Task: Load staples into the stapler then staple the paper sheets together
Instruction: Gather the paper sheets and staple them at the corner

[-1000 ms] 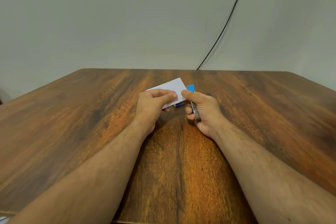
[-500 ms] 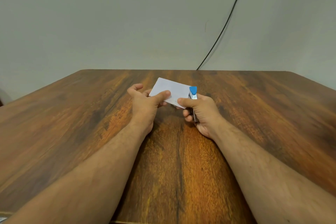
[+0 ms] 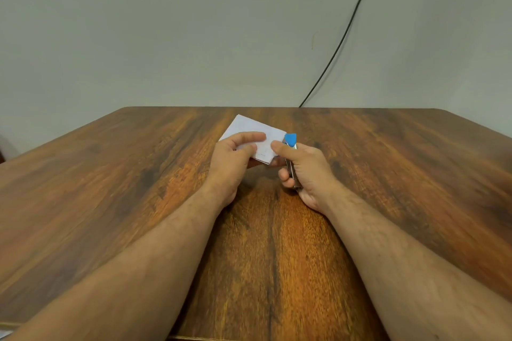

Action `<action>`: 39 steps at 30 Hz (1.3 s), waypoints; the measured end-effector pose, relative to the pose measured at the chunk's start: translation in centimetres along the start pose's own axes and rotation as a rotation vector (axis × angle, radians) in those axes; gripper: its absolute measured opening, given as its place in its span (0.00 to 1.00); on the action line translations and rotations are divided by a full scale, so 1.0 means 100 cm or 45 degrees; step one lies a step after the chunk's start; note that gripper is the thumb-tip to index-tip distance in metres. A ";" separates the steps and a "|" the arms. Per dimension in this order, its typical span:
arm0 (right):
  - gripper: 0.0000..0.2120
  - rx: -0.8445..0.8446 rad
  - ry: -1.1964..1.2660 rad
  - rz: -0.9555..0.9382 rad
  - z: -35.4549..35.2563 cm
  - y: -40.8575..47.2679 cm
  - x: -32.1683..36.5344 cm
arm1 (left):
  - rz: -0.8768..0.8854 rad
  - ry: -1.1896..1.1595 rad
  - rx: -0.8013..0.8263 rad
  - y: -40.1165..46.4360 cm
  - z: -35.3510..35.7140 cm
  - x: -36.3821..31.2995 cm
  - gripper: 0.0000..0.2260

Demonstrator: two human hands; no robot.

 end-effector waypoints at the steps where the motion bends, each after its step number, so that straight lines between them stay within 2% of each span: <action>1: 0.15 0.011 -0.003 0.006 0.001 0.000 0.000 | -0.004 -0.037 -0.019 0.000 -0.001 0.000 0.11; 3: 0.14 0.036 0.010 0.026 0.002 -0.001 0.001 | 0.008 -0.073 -0.026 0.001 -0.002 0.000 0.07; 12: 0.11 0.056 -0.046 0.061 0.004 -0.005 0.001 | -0.052 0.033 -0.056 0.002 -0.003 0.005 0.25; 21: 0.14 0.123 -0.252 0.104 0.007 -0.004 0.002 | -0.063 0.105 0.125 -0.002 0.008 0.001 0.32; 25: 0.18 0.091 -0.244 0.097 0.006 -0.004 0.002 | -0.078 0.090 0.179 -0.001 0.007 0.004 0.31; 39: 0.19 0.037 -0.253 0.129 0.003 -0.005 0.002 | -0.112 0.065 0.185 0.001 0.007 0.005 0.29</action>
Point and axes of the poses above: each hand's wrist, its own y-axis towards the middle knuckle, its own z-axis out of the palm, x = y × z, the point moved 7 cm from there along y, towards the middle knuckle, and after that the axes turned 9 degrees about x, right-handed, at the moved point
